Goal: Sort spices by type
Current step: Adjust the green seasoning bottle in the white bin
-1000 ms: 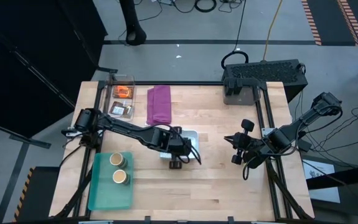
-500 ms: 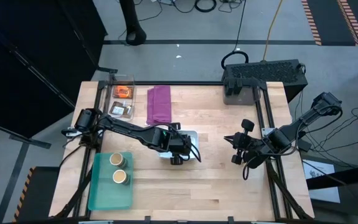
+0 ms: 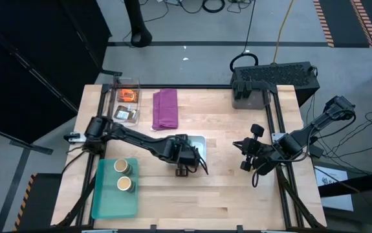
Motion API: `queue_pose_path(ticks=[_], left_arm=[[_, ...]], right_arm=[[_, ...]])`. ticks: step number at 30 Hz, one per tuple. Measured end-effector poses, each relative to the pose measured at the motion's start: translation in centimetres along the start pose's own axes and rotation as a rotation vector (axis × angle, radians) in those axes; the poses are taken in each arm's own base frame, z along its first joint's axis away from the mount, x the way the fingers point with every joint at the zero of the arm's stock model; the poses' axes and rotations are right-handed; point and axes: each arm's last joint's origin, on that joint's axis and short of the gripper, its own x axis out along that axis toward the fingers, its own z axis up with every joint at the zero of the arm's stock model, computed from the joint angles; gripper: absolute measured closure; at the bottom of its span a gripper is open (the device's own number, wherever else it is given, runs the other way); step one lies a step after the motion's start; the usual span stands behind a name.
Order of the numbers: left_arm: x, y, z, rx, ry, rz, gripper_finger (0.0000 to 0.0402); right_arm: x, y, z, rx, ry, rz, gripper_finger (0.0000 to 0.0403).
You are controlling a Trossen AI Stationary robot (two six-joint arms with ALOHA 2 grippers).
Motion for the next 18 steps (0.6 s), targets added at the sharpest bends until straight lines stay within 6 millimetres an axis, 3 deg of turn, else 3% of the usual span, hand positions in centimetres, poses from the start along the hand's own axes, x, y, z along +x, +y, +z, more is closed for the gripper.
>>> queue_pose_path(ticks=[6, 18], left_arm=[[2.8, 0.7, 0.0, -0.015, 0.032, 0.104, 0.0395], [2.9, 1.5, 0.1, -0.031, 0.030, 0.131, 0.0395]], right_arm=[[0.0, 0.0, 0.0, -0.001, 0.001, 0.000, 0.0403], [0.0, 0.0, 0.0, -0.002, 0.001, 0.000, 0.0403]])
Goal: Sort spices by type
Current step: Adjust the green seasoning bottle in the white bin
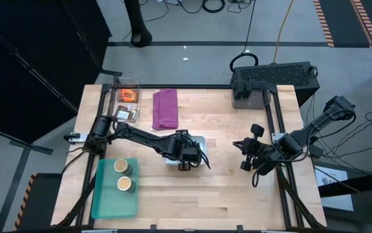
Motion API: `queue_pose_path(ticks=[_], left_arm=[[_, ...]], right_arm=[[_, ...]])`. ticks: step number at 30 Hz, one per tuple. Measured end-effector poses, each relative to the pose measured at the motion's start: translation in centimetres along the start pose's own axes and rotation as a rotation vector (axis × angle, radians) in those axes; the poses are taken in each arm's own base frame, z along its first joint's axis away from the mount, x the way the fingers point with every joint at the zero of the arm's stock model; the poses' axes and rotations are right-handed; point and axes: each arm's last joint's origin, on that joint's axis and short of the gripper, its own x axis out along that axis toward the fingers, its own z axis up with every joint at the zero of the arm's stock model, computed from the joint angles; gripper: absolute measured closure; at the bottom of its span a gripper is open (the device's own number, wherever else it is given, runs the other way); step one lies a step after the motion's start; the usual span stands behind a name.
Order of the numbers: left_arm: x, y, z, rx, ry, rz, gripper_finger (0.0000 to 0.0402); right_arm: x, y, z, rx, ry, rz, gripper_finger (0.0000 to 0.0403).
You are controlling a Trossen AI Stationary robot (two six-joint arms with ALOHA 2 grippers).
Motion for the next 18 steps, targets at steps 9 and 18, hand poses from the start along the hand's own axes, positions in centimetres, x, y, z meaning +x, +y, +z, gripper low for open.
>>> queue_pose_path(ticks=[9, 18], left_arm=[[-5.0, -1.4, 0.9, 0.016, 0.005, -0.074, 0.0395], [-6.6, -2.3, -1.4, 0.020, 0.172, -0.115, 0.0395]], right_arm=[[0.0, 0.0, 0.0, 0.001, -0.001, -0.001, 0.0403], [0.0, 0.0, 0.0, -0.001, -0.002, -0.001, 0.0403]])
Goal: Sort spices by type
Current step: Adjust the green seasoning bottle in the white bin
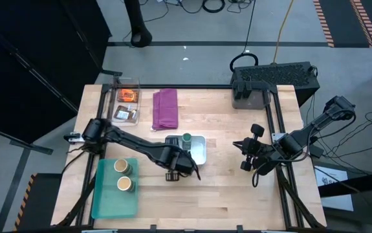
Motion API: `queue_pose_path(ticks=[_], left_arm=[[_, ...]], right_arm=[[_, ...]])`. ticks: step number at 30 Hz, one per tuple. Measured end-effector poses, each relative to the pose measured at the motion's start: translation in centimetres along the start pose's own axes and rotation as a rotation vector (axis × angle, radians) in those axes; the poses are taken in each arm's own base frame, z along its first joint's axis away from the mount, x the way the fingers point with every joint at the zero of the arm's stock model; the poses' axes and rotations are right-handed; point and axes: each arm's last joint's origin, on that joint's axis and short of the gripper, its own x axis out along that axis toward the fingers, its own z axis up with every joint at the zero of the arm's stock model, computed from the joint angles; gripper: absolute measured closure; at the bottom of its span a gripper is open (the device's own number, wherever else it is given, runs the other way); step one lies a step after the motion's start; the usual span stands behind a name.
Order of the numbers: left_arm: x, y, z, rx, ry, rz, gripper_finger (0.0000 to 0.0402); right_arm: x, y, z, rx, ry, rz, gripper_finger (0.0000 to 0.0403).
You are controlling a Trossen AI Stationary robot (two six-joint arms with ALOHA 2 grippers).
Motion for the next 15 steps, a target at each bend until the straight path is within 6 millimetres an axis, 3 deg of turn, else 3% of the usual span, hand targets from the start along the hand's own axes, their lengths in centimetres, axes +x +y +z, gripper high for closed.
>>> queue_pose_path(ticks=[5, 15], left_arm=[[1.5, 1.0, -0.3, -0.014, 0.025, 0.082, 0.0395], [2.5, 3.4, 0.4, -0.081, -0.005, 0.132, 0.0395]], right_arm=[[0.0, 0.0, 0.0, 0.000, 0.001, 0.000, 0.0403], [0.0, 0.0, 0.0, -0.001, 0.001, 0.000, 0.0403]])
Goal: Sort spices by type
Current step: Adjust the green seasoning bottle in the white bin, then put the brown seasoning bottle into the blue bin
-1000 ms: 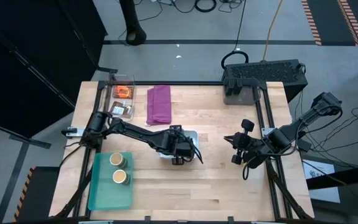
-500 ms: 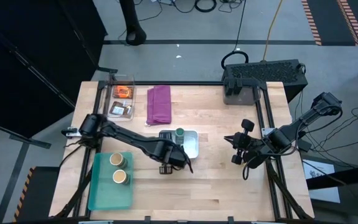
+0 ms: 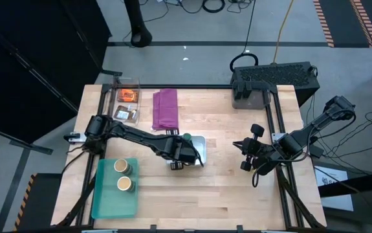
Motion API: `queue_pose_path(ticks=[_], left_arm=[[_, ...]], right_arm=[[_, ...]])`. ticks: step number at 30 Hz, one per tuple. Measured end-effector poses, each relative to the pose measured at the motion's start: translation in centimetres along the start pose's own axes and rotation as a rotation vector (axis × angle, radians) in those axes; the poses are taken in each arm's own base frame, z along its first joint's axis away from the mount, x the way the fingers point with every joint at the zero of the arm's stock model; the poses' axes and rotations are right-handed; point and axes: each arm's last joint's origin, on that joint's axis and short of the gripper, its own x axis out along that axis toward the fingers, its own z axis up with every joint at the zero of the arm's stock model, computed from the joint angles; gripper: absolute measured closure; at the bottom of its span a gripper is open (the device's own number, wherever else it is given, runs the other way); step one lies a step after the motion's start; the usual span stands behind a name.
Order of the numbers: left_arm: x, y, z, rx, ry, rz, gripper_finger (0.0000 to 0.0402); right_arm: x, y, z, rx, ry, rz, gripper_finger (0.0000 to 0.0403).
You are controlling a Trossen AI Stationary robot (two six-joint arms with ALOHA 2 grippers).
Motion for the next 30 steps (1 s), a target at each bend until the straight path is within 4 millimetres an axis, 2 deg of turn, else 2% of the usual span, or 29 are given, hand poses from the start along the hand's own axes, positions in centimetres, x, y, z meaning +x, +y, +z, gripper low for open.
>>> queue_pose_path(ticks=[7, 18, 25, 30], left_arm=[[0.3, 0.7, 0.2, -0.020, 0.008, 0.004, 0.0395], [-0.1, 0.1, -0.4, 0.013, 0.043, 0.002, 0.0395], [-2.6, -1.2, -0.3, 0.066, 0.027, -0.008, 0.0395], [-6.1, -2.2, -0.9, 0.148, -0.101, 0.008, 0.0395]], right_arm=[[0.0, 0.0, 0.0, 0.003, 0.000, 0.000, 0.0403], [0.0, 0.0, 0.0, 0.001, 0.001, 0.000, 0.0403], [0.0, 0.0, 0.0, -0.011, -0.001, -0.002, 0.0403], [-0.3, -0.1, 0.0, -0.057, -0.032, -0.031, 0.0403]])
